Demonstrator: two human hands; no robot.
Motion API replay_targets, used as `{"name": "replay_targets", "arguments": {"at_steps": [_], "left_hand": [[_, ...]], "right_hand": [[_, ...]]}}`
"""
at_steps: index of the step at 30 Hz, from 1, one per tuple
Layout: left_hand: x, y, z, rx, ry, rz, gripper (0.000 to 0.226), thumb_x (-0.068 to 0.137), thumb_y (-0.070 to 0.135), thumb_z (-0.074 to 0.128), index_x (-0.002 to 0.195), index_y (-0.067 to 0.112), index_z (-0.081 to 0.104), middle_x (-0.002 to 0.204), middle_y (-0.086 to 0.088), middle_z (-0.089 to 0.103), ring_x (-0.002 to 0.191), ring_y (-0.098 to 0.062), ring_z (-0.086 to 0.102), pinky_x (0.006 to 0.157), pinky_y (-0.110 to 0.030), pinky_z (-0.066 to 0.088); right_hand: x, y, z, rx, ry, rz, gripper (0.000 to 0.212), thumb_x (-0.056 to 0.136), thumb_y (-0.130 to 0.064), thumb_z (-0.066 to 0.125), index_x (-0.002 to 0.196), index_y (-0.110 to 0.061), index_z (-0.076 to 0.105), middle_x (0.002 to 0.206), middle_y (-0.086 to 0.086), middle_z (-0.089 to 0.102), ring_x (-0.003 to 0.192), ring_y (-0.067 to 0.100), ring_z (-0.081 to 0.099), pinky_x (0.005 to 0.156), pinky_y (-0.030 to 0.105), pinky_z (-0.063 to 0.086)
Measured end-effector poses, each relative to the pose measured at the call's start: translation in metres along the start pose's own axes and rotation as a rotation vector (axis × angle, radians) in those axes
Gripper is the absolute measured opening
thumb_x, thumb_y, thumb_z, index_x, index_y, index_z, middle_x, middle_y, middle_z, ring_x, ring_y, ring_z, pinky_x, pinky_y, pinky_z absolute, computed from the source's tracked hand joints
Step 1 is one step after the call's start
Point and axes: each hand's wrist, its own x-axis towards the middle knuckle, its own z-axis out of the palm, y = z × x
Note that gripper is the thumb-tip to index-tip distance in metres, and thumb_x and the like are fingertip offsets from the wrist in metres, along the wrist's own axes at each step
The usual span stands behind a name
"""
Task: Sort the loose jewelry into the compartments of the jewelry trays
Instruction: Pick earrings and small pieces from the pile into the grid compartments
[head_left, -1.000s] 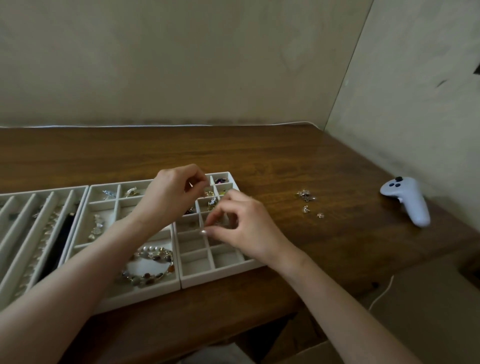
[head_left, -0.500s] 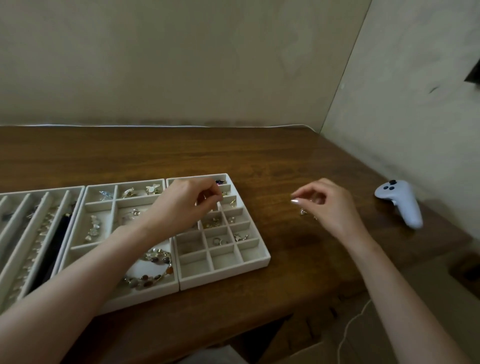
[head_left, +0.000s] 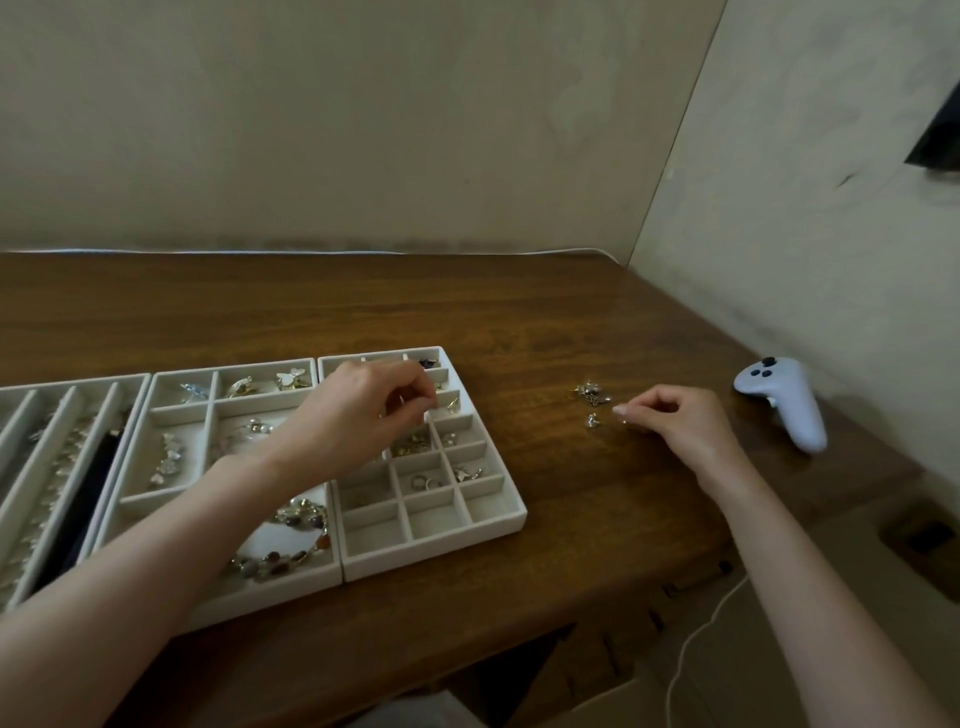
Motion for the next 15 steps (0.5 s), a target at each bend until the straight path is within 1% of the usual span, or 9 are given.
{"name": "replay_targets", "arguments": {"at_steps": [2,6,8,10,13,15], "left_hand": [[0.0001,0.0002,0.0002,0.0,0.007,0.005,0.008,0.087,0.02,0.058,0.09,0.018,0.065,0.081,0.01,0.063,0.072,0.0,0.059,0.059,-0.011,0.044],[0.0,0.0005,0.0006,0.0,0.004,0.008,0.009,0.087,0.019,0.058,0.091,0.017,0.066,0.08,0.011,0.062,0.071,0.001,0.058,0.06,-0.012,0.044],[-0.0002,0.0006,0.0005,0.002,0.002,0.012,0.008,0.087,0.019,0.058,0.091,0.017,0.065,0.08,0.012,0.062,0.073,0.001,0.059,0.06,-0.011,0.043],[-0.0003,0.0011,0.0002,0.0,-0.004,0.012,0.008,0.087,0.019,0.058,0.091,0.018,0.065,0.081,0.012,0.061,0.074,0.001,0.059,0.062,-0.012,0.044],[-0.0003,0.0014,0.0001,-0.004,-0.013,0.012,0.008,0.088,0.019,0.058,0.092,0.019,0.064,0.082,0.011,0.061,0.075,0.0,0.059,0.062,-0.012,0.045],[-0.0002,0.0012,0.0002,-0.004,-0.014,0.008,0.008,0.088,0.019,0.058,0.092,0.019,0.064,0.082,0.011,0.062,0.075,0.0,0.059,0.061,-0.012,0.043]], "right_hand": [[-0.0002,-0.0016,-0.0029,0.12,-0.004,0.058,0.006,0.08,-0.023,0.071,0.082,-0.017,0.071,0.083,0.001,0.069,0.078,0.011,0.059,0.065,0.024,0.042],[0.0007,-0.0008,-0.0047,0.172,-0.009,0.088,0.008,0.082,-0.022,0.069,0.085,-0.014,0.071,0.081,0.001,0.072,0.073,0.011,0.062,0.063,0.023,0.043],[0.002,-0.0008,-0.006,0.25,-0.028,0.111,0.01,0.083,-0.02,0.068,0.086,-0.011,0.07,0.081,0.004,0.073,0.072,0.011,0.064,0.063,0.023,0.047],[0.0015,-0.0027,-0.0076,0.463,-0.112,0.191,0.012,0.08,-0.02,0.068,0.084,-0.009,0.067,0.076,0.006,0.069,0.068,0.012,0.063,0.061,0.023,0.05],[0.0004,-0.0064,-0.0064,0.951,-0.262,0.359,0.011,0.076,-0.019,0.067,0.078,-0.01,0.061,0.065,0.003,0.059,0.057,0.009,0.055,0.048,0.017,0.048],[0.0006,-0.0091,-0.0041,1.095,-0.293,0.413,0.01,0.076,-0.018,0.065,0.076,-0.011,0.058,0.062,0.002,0.054,0.053,0.007,0.05,0.043,0.015,0.044]]}}
